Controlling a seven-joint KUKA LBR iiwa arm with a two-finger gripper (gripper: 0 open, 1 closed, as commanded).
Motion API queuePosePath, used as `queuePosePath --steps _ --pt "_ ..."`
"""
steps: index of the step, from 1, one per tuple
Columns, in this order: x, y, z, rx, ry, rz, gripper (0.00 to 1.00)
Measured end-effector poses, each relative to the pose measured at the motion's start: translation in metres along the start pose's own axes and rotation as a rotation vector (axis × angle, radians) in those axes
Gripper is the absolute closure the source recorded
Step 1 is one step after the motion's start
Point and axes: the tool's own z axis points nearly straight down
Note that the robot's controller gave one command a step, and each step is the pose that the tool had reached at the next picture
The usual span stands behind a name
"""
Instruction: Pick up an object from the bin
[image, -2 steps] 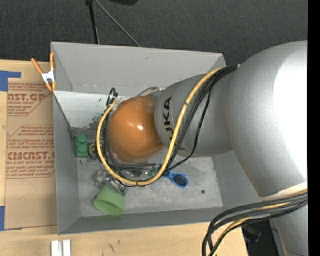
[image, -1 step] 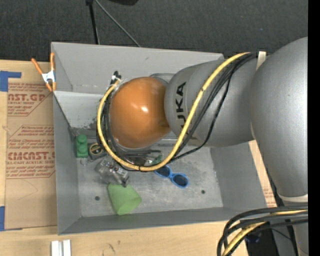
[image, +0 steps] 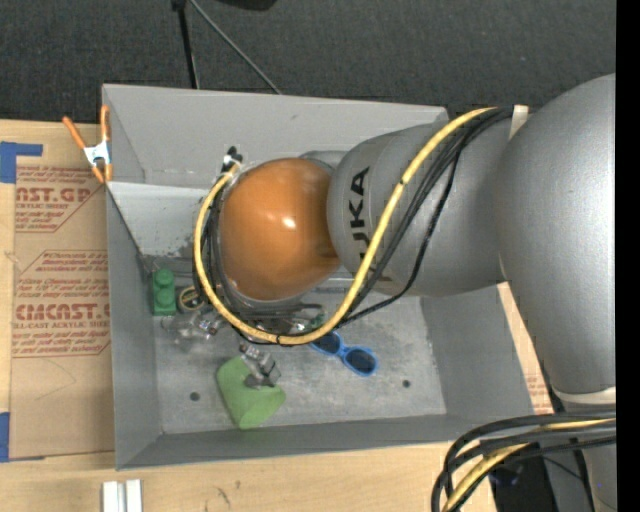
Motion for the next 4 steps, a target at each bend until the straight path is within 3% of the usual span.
queuePosePath --steps 1,2,3,4 --pt "0.042 -0.02 0.054 0.018 -0.003 -0.14 0.0" --pt "0.04 -0.022 0.054 0.025 -0.014 -0.139 1.0" --pt "0.047 -0.015 -0.073 0.007 -0.005 -0.19 1.0" --pt "0.048 -0.014 -0.069 0.0 0.0 -0.191 0.0"
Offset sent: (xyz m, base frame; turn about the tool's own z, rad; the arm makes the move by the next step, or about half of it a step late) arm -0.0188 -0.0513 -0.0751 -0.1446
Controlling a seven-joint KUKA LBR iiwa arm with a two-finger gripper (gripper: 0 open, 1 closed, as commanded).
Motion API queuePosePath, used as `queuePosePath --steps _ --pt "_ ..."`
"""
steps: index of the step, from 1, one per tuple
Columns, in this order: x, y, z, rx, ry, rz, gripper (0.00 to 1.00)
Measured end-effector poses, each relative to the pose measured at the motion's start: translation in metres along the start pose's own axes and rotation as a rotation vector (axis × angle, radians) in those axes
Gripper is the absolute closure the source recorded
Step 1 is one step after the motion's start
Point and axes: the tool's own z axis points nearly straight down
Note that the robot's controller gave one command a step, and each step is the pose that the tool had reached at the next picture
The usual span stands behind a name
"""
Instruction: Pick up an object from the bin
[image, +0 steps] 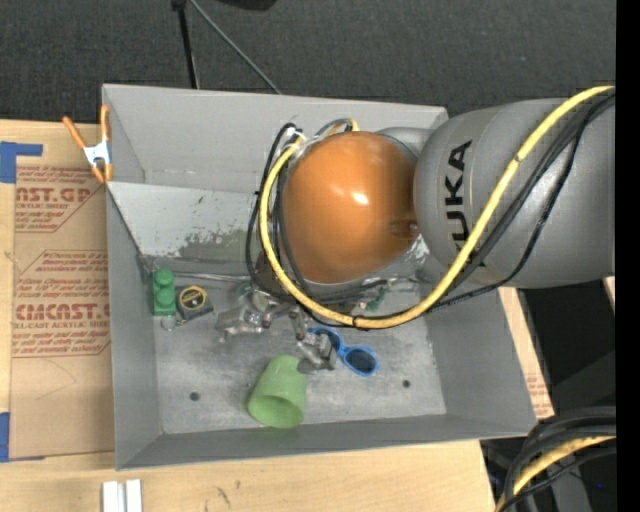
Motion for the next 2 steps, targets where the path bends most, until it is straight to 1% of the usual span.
queuePosePath --steps 1,2 --pt "0.019 0.007 0.119 -0.003 0.006 -0.084 0.0" --pt "0.016 0.007 0.134 0.0 0.018 -0.18 0.0"
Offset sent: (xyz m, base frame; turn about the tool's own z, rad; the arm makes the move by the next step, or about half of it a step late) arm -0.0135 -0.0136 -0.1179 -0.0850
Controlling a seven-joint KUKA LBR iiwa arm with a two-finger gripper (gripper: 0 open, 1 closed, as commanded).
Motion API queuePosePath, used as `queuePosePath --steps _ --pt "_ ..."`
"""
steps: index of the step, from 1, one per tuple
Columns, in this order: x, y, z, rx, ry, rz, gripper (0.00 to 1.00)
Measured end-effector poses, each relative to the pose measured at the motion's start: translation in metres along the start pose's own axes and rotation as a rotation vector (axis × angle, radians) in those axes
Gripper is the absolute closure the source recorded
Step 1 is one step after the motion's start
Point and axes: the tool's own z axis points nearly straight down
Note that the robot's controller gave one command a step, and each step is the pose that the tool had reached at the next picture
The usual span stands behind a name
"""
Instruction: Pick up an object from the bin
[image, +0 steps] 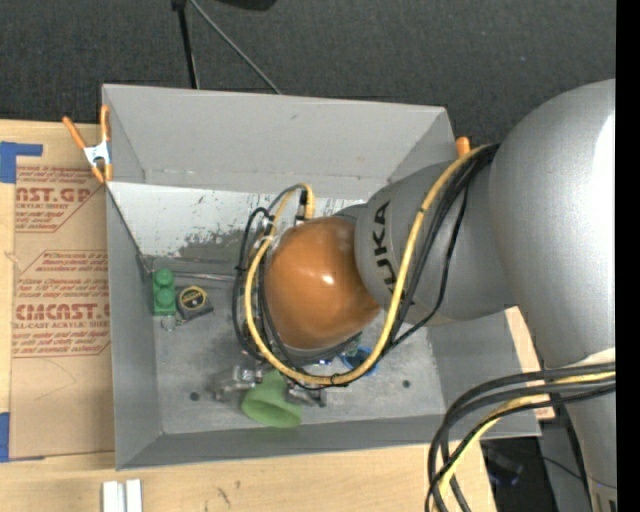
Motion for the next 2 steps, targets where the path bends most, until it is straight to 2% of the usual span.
queuePosePath --steps 1,2 --pt "0.004 -0.001 -0.002 -0.002 0.011 0.002 1.0" --pt "0.081 -0.021 -0.069 0.007 -0.014 -0.521 1.0"
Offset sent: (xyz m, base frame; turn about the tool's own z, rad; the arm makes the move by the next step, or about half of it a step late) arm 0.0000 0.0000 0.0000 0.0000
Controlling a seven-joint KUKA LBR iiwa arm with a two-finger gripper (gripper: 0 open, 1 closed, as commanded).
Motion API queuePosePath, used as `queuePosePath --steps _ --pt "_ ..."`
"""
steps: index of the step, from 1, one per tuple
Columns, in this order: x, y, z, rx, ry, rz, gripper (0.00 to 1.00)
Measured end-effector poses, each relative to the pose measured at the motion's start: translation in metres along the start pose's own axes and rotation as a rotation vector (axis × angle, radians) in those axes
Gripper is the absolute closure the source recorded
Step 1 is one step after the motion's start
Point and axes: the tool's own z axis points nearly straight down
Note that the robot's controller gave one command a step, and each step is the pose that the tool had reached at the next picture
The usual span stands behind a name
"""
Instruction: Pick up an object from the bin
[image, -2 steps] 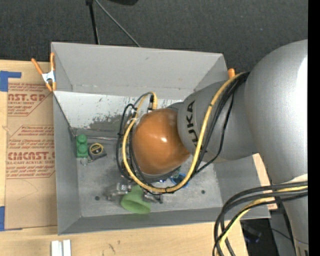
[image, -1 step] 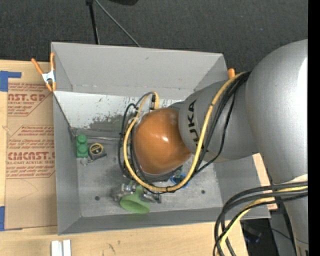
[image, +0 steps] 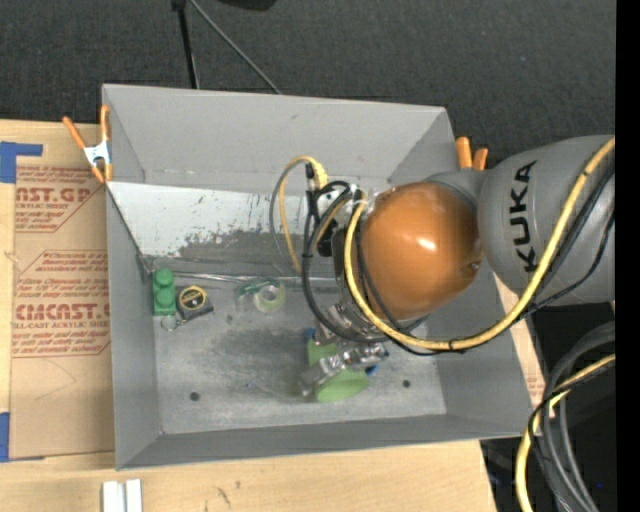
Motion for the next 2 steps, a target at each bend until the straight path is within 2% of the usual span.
queuePosePath --steps 1,2 --pt "0.001 -0.044 0.065 0.003 0.003 0.083 1.0" --pt "-0.001 -0.044 -0.118 0.006 -0.002 0.056 1.0"
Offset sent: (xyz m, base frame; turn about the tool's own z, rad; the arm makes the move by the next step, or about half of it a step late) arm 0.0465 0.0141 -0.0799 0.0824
